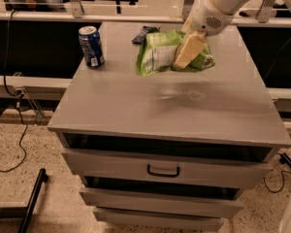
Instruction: Move green rice chip bag near pepsi can
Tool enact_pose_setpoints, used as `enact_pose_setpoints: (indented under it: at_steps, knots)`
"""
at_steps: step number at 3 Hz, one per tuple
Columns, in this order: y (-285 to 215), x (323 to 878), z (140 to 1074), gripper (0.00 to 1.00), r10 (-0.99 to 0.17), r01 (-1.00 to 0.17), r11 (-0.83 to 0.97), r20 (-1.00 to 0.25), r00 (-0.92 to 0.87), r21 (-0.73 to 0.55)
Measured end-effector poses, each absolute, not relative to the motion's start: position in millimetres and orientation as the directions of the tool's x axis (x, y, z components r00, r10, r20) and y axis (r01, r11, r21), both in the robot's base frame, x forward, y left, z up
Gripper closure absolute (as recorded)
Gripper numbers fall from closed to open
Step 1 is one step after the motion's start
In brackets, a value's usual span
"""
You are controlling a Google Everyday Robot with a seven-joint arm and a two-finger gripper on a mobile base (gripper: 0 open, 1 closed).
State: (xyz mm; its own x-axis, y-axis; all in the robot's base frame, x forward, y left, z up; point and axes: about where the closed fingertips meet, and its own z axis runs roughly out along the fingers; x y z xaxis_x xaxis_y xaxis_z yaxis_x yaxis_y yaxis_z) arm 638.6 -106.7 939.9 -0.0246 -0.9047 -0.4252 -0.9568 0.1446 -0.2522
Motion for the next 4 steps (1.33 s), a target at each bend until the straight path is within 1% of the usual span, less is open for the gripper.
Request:
enact_pose_setpoints:
  at_steps: [1, 2, 3, 4]
  knots:
    - [-79.2, 644.2, 951.1, 1.00, -0.864, -0.950, 0.192, -0.502, -0.044, -0.247]
    - [-52.3, 650.8, 953.8, 1.00, -0.852, -0.945, 0.229, -0.518, -0.077, -0.235]
    - [-20.4, 667.2, 938.4, 1.00, -0.862, -0.941, 0.270, -0.487, -0.141, -0.204]
    - [-8.1, 675.7, 924.5, 1.00, -0.863, -0.939, 0.291, -0.473, -0.177, -0.181]
